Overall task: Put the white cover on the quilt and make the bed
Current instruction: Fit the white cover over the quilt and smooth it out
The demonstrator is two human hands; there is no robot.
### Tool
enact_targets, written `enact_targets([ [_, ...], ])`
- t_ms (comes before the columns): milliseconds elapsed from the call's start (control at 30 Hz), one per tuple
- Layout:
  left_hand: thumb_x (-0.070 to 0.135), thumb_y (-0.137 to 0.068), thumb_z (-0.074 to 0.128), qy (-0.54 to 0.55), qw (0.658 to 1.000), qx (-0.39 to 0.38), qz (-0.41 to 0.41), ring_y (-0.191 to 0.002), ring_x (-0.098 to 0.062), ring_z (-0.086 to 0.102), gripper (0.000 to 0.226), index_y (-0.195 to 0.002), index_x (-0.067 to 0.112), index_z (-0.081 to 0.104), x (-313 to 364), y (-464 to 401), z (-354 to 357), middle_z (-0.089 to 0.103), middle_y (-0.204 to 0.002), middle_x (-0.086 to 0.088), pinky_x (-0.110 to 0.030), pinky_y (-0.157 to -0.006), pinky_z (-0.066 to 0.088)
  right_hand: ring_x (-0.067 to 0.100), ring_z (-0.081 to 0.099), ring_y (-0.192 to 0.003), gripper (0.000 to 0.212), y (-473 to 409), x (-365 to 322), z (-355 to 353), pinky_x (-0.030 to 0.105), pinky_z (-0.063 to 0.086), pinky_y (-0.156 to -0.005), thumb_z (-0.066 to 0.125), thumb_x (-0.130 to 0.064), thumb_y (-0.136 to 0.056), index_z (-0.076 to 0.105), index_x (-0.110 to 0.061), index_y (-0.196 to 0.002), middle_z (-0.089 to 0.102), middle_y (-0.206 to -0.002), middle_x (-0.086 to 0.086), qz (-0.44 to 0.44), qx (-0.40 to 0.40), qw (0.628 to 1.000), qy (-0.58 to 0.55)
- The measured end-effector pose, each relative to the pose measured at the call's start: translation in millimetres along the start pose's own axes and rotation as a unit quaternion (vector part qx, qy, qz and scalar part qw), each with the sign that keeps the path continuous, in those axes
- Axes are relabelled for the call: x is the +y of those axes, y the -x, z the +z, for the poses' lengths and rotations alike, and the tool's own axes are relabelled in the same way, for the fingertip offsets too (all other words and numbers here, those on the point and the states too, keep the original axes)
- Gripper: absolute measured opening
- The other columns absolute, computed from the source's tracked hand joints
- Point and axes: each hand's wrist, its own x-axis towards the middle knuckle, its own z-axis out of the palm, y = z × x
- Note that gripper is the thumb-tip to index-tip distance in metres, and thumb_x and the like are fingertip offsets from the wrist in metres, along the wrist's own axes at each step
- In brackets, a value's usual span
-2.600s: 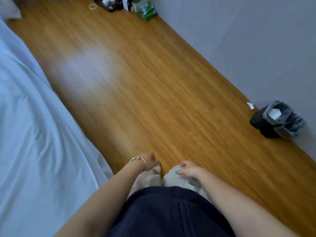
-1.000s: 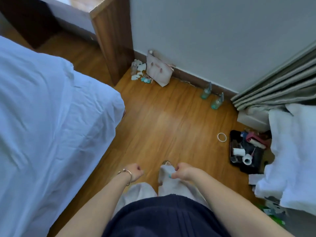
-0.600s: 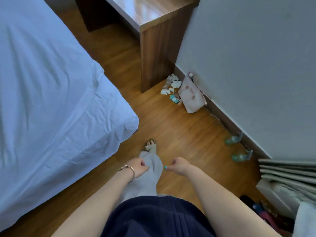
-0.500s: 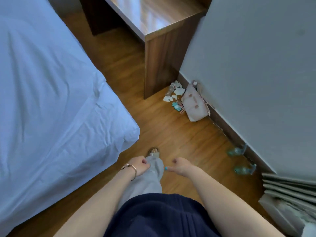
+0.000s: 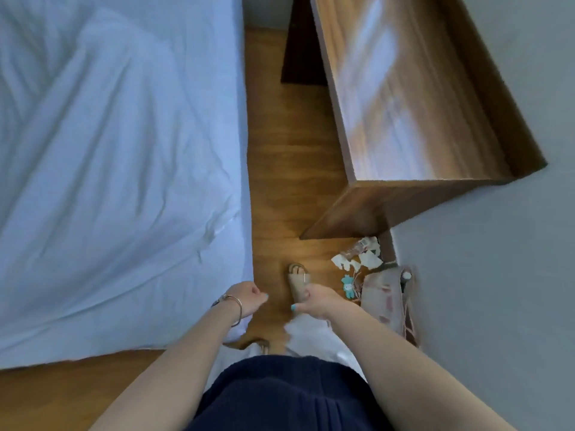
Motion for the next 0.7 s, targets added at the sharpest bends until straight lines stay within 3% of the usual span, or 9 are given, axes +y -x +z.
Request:
enact_targets([
  [67, 0.035, -0.090, 0.052, 0.044, 0.998, 0.028, -0.029, -0.057, -0.013, 0.037, 0.031, -0.064, 0.023, 0.039, 13, -21, -16, 0.040, -0.063, 0.004, -0.029, -0.054, 0.027, 0.026, 0.053, -0.114, 0.055, -34, -17, -45, 0.035, 0.045, -0.092, 0.062, -0.046, -0.090, 0.049, -0.012, -0.131, 0.055, -0.129, 0.008, -0.025, -0.023, 0.995, 0.097],
  [133, 0.031, -0.090, 0.051, 0.088, 0.992, 0.062, -0.061, -0.053, -0.014, 0.029, 0.037, -0.060, 0.022, 0.032, 27, -34, -35, 0.031, -0.058, 0.003, -0.030, -0.050, 0.020, 0.027, 0.057, -0.100, 0.034, -67, -42, -94, 0.032, 0.045, -0.077, 0.059, -0.045, -0.091, 0.056, -0.014, -0.104, 0.058, -0.104, 0.006, -0.058, -0.040, 0.978, 0.199],
  [200, 0.029, -0.091, 0.050, 0.123, 0.983, 0.096, -0.093, -0.053, -0.016, 0.029, 0.040, -0.057, 0.020, 0.032, 42, -37, -59, 0.031, -0.055, 0.002, -0.030, -0.049, 0.020, 0.025, 0.054, -0.089, 0.034, -92, -74, -142, 0.030, 0.041, -0.071, 0.057, -0.046, -0.092, 0.060, -0.012, -0.093, 0.055, -0.091, 0.004, -0.096, -0.040, 0.957, 0.271],
  [333, 0.037, -0.091, 0.051, 0.225, 0.950, 0.146, -0.158, -0.072, -0.019, 0.049, 0.022, -0.078, 0.020, 0.053, 52, -31, -92, 0.055, -0.079, 0.000, -0.029, -0.061, 0.037, 0.024, 0.060, -0.096, 0.039, -118, -143, -213, 0.032, 0.049, -0.081, 0.054, -0.042, -0.097, 0.063, -0.010, -0.118, 0.063, -0.111, 0.007, -0.144, -0.027, 0.919, 0.367],
  [400, 0.037, -0.090, 0.052, 0.289, 0.922, 0.185, -0.178, -0.075, -0.019, 0.049, 0.021, -0.076, 0.022, 0.051, 54, -24, -108, 0.055, -0.080, 0.001, -0.028, -0.060, 0.036, 0.025, 0.061, -0.103, 0.046, -122, -184, -234, 0.032, 0.050, -0.084, 0.054, -0.045, -0.096, 0.059, -0.006, -0.120, 0.062, -0.115, 0.007, -0.177, -0.012, 0.905, 0.386],
  [533, 0.033, -0.093, 0.052, 0.356, 0.879, 0.266, -0.175, -0.076, -0.023, 0.047, 0.020, -0.082, 0.016, 0.050, 54, -18, -159, 0.052, -0.082, -0.005, -0.030, -0.067, 0.036, 0.031, 0.042, -0.134, 0.050, -115, -280, -240, 0.016, 0.047, -0.085, 0.047, -0.023, -0.102, 0.035, -0.002, -0.145, 0.041, -0.148, 0.012, -0.237, -0.017, 0.916, 0.323],
  [600, 0.034, -0.092, 0.052, 0.367, 0.869, 0.285, -0.169, -0.082, -0.023, 0.050, 0.018, -0.089, 0.017, 0.052, 49, -25, -189, 0.056, -0.089, -0.004, -0.031, -0.072, 0.040, 0.027, 0.047, -0.129, 0.054, -117, -317, -241, 0.024, 0.044, -0.095, 0.052, -0.033, -0.099, 0.038, -0.007, -0.144, 0.045, -0.146, 0.009, -0.271, 0.007, 0.902, 0.336],
  [700, 0.038, -0.090, 0.052, 0.400, 0.850, 0.305, -0.156, -0.094, -0.021, 0.056, 0.021, -0.100, 0.020, 0.056, 43, -39, -236, 0.060, -0.102, -0.001, -0.032, -0.078, 0.046, 0.022, 0.052, -0.120, 0.055, -125, -362, -246, 0.028, 0.040, -0.092, 0.057, -0.041, -0.094, 0.042, -0.015, -0.140, 0.052, -0.137, 0.005, -0.304, 0.008, 0.892, 0.333],
])
